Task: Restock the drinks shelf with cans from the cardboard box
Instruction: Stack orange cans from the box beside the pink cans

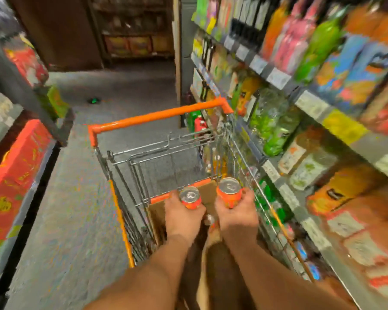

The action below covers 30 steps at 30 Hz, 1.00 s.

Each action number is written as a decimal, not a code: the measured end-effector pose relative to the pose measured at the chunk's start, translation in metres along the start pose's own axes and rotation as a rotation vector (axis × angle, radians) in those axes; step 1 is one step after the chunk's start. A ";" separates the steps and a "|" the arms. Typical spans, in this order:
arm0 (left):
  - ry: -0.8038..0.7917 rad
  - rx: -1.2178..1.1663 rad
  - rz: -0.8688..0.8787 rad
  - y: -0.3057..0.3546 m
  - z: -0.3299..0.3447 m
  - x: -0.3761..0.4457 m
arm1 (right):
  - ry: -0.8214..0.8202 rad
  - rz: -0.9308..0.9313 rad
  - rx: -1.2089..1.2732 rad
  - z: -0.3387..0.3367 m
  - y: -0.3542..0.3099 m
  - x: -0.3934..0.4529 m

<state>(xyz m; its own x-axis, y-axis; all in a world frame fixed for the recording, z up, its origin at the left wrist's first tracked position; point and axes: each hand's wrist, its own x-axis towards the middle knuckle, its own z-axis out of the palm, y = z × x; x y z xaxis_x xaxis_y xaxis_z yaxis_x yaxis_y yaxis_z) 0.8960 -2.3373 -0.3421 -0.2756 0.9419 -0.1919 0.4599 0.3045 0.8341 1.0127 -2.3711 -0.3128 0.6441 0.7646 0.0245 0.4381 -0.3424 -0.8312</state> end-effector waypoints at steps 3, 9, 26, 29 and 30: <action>-0.027 0.003 0.145 0.036 -0.037 -0.003 | 0.141 0.014 0.010 -0.038 -0.050 -0.019; -0.220 -0.049 0.430 0.146 -0.137 -0.057 | 0.427 0.031 0.051 -0.135 -0.147 -0.077; -0.737 -0.410 0.985 0.359 -0.191 -0.368 | 1.143 0.068 -0.066 -0.469 -0.218 -0.266; -0.885 -0.501 0.986 0.370 -0.192 -0.426 | 1.221 0.107 -0.092 -0.507 -0.214 -0.303; -0.931 -0.509 1.001 0.371 -0.193 -0.445 | 1.242 0.123 -0.104 -0.518 -0.213 -0.312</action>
<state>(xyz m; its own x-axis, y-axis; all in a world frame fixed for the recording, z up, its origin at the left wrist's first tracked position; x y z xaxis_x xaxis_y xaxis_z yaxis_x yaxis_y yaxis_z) 1.0265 -2.6706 0.1529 0.6999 0.5351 0.4731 -0.2693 -0.4157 0.8687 1.0430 -2.8199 0.1446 0.8149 -0.2874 0.5032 0.3438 -0.4593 -0.8191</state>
